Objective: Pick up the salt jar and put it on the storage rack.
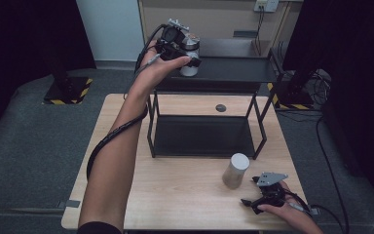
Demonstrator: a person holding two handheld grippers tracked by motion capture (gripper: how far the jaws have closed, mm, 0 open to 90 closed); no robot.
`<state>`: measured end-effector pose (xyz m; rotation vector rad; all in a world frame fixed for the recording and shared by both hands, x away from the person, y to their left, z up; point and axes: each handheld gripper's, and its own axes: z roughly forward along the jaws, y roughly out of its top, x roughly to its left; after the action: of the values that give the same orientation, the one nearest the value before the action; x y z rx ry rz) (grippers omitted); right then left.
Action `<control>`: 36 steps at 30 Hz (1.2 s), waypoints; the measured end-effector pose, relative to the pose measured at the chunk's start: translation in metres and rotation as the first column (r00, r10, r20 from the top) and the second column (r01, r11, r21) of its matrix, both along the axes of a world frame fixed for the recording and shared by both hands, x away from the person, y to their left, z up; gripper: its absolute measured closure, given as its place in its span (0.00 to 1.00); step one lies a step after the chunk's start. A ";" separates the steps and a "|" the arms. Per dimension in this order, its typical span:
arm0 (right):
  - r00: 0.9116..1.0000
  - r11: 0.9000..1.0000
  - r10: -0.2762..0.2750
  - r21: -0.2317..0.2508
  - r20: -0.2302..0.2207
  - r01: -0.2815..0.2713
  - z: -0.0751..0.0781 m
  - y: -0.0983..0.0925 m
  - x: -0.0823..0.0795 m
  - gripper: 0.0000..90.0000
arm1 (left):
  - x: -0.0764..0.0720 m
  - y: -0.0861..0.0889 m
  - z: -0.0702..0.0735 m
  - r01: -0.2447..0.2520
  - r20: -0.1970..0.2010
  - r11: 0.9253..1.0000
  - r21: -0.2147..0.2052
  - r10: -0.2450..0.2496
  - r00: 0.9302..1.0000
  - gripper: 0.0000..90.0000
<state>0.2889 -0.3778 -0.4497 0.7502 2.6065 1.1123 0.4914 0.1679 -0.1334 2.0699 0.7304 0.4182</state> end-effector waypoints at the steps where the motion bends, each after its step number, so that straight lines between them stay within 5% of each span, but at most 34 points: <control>1: 1.000 1.000 0.000 0.000 0.000 0.000 0.000 0.000 0.000 0.02 | 0.000 0.000 0.000 0.000 0.000 1.000 0.000 0.000 1.000 0.33; 11: 1.000 1.000 0.000 0.000 0.000 0.000 0.000 0.000 0.000 0.02 | 0.000 -0.001 0.001 -0.002 0.004 1.000 0.008 0.002 1.000 0.32; 20: 1.000 1.000 0.000 0.000 0.001 0.000 0.000 0.000 0.000 0.02 | -0.005 -0.002 0.002 -0.010 0.008 1.000 0.018 0.010 1.000 0.14; 36: 1.000 1.000 0.000 0.000 0.002 0.000 0.000 0.000 0.000 0.02 | -0.046 0.002 0.019 -0.017 0.083 0.996 0.085 0.010 0.997 0.04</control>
<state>0.2888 -0.3778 -0.4499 0.7486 2.6050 1.1128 0.4450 0.1696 -0.1143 2.1152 0.6881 0.5471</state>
